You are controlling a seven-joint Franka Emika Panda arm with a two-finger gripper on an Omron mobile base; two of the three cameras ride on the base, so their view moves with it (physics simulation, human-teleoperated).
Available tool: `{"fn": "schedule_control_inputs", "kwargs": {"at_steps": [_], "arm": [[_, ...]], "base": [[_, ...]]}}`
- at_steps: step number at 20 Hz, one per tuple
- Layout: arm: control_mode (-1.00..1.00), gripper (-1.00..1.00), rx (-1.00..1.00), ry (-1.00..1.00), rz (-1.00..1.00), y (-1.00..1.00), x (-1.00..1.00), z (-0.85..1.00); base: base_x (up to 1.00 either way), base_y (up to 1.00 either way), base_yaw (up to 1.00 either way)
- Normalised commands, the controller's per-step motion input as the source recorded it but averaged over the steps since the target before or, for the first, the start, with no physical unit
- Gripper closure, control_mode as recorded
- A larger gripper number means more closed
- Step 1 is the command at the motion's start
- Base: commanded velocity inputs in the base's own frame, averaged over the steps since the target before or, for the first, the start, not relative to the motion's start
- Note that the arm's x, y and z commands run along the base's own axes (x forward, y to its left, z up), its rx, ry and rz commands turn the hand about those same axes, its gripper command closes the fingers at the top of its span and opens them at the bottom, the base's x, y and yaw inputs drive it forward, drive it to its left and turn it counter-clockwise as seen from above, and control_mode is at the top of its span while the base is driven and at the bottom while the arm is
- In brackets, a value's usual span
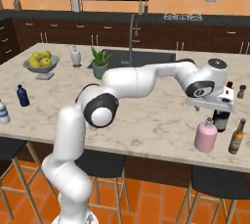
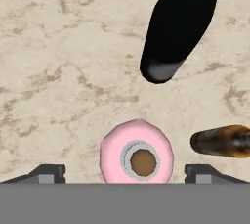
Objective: Move the plastic bottles in the middle to the plastics group, and the glass bottles in the middle to the glass group.
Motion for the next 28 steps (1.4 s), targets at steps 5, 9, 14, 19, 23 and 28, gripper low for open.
{"fn": "schedule_control_inputs", "kwargs": {"at_steps": [5,9,14,19,23,28], "arm": [[-1.00,-1.00,-0.08,-0.02,0.00,1.00,-0.28,0.14],[-1.00,-1.00,0.00,0.01,0.01,1.00,-0.15,0.05],[-1.00,-1.00,-0.03,0.02,0.03,1.00,-0.06,0.00],[-1.00,-1.00,-0.03,0.05,0.02,1.00,0.00,0.00],[-1.00,-1.00,0.00,0.05,0.00,1.00,0.00,0.03],[-1.00,-1.00,0.00,0.05,0.00,1.00,0.00,0.01]], "base": [[0.00,0.00,0.00],[0.00,0.00,0.00],[0.00,0.00,0.00],[0.00,0.00,0.00],[0.00,0.00,0.00],[0.00,0.00,0.00]]}}
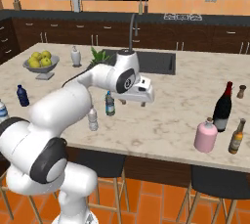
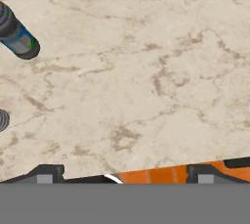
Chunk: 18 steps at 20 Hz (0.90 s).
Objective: Move the plastic bottles in the middle to the plastics group, and the glass bottles in the middle to the glass group.
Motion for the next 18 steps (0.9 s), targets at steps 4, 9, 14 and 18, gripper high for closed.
{"fn": "schedule_control_inputs", "kwargs": {"at_steps": [4,9,14,18], "arm": [[-1.00,-1.00,0.00,0.09,0.00,1.00,0.01,0.04],[-1.00,-1.00,0.02,0.07,0.00,1.00,0.25,0.00],[-1.00,-1.00,0.02,0.01,0.00,1.00,0.29,0.00],[-1.00,-1.00,0.00,0.00,0.00,0.52,0.48,-0.04]], "base": [[0.00,0.00,0.00],[0.00,0.00,0.00],[0.00,0.00,0.00],[0.00,0.00,0.00]]}}
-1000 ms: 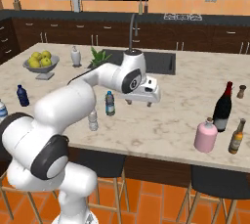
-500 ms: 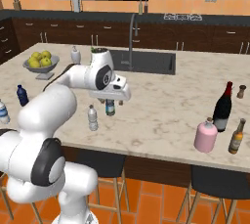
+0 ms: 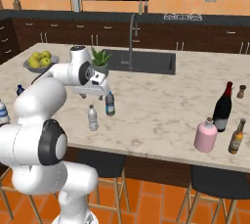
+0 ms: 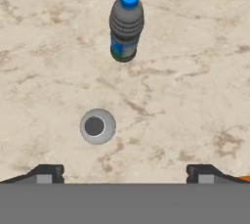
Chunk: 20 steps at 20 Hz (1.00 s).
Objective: Move the plastic bottles in the middle to the plastics group, and the glass bottles in the middle to the glass group.
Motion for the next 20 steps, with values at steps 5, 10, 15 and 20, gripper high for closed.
{"fn": "schedule_control_inputs", "kwargs": {"at_steps": [5,10,15,20], "arm": [[-1.00,-1.00,0.05,0.00,0.00,0.21,0.39,-0.02],[-1.00,-1.00,0.16,0.00,0.00,0.00,0.04,-0.26],[-1.00,-1.00,0.00,-0.06,0.00,0.07,-0.24,-0.31],[-1.00,-1.00,-0.02,-0.01,0.00,0.24,-0.02,-0.24]], "base": [[0.00,0.00,0.00],[0.00,0.00,0.00],[0.00,0.00,0.00],[0.00,0.00,0.00]]}}
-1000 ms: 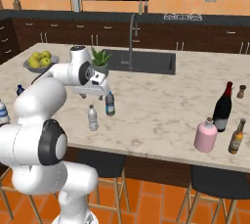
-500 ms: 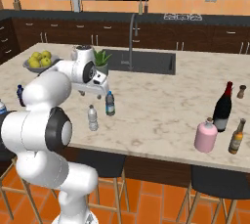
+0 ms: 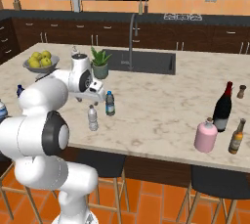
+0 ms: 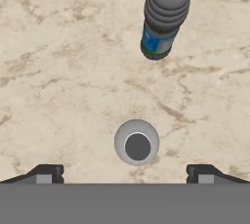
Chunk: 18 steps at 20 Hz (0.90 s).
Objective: Move the plastic bottles in the middle to the plastics group, and the glass bottles in the middle to the glass group.
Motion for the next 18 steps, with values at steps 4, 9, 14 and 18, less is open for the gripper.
{"fn": "schedule_control_inputs", "kwargs": {"at_steps": [4,9,14,18], "arm": [[-1.00,-1.00,0.00,0.00,0.00,0.00,0.29,-0.04],[-1.00,-1.00,0.00,0.00,0.00,0.00,0.18,-0.13],[-1.00,-1.00,0.00,0.00,0.00,-0.04,0.00,-0.11],[-1.00,-1.00,0.00,0.00,0.00,-0.09,0.00,-0.12]], "base": [[0.00,0.00,0.00],[0.00,0.00,0.00],[0.00,0.00,0.00],[0.00,0.00,0.00]]}}
